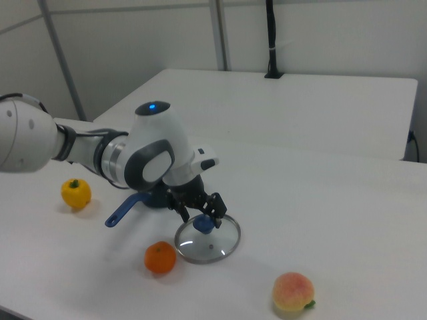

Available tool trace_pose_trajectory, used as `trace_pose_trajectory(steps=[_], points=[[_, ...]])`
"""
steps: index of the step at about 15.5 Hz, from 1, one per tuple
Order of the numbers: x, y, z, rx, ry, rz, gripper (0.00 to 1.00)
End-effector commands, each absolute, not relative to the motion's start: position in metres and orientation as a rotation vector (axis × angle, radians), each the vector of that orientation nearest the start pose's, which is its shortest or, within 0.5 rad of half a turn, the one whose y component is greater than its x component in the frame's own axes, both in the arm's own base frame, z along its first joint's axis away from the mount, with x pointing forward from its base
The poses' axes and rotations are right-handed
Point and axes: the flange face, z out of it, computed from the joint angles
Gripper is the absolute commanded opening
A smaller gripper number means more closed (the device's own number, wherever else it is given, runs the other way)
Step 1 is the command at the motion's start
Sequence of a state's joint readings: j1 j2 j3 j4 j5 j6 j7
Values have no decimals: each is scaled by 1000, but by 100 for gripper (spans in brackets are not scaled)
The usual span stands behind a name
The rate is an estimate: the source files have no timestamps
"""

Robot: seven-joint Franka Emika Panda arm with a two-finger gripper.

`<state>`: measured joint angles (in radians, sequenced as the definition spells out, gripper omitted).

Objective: Open lid

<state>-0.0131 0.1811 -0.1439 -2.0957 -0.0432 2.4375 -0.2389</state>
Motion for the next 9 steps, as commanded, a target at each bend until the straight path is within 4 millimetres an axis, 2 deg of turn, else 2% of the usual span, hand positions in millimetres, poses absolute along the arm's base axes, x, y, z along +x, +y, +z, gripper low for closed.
trace_pose_trajectory(steps=[1,3,5,6,8,9], points=[[584,-92,426,-3191,-54,-127,100],[586,-87,466,-3184,-40,-58,100],[583,-74,501,-3173,-61,23,100],[579,-72,521,-3167,-62,37,100],[570,-55,555,-3148,-91,14,100],[565,-49,565,-3119,-93,13,100]])
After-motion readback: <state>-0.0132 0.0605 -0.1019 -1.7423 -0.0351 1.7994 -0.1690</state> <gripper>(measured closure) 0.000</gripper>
